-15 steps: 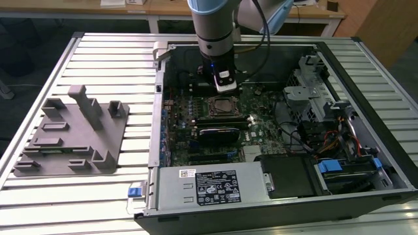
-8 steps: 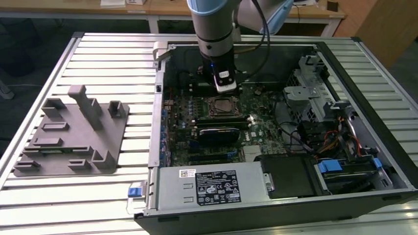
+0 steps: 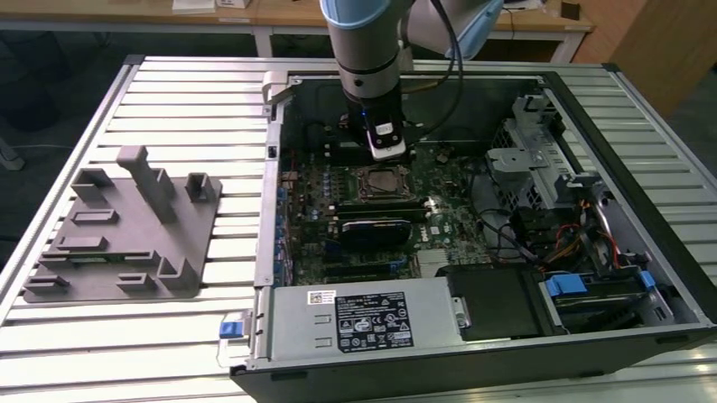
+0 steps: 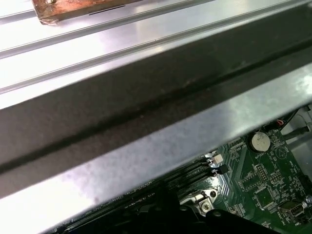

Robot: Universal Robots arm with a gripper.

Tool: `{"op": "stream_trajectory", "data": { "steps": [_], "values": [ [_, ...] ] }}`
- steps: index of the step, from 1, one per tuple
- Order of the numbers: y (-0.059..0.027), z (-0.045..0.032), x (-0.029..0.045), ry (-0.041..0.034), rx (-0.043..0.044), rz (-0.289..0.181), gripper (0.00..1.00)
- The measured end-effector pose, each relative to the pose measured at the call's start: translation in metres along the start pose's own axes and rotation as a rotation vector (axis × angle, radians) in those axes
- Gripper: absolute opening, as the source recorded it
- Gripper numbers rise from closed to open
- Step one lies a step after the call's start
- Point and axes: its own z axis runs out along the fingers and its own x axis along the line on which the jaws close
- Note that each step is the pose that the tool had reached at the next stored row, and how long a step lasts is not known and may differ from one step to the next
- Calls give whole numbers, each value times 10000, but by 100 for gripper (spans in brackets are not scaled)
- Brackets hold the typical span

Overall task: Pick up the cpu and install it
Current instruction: 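Install the first cpu locking lever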

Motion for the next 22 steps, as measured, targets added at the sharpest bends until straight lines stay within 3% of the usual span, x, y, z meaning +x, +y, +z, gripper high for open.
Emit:
{"op": "stream_trajectory", "data": {
  "steps": [6, 14, 22],
  "values": [
    [-3, 15, 2, 38, -63, -344, 11],
    [-9, 38, 5, 232, -186, -1254, 11],
    [-9, 31, 4, 247, -191, -1316, 11]
  ]
}}
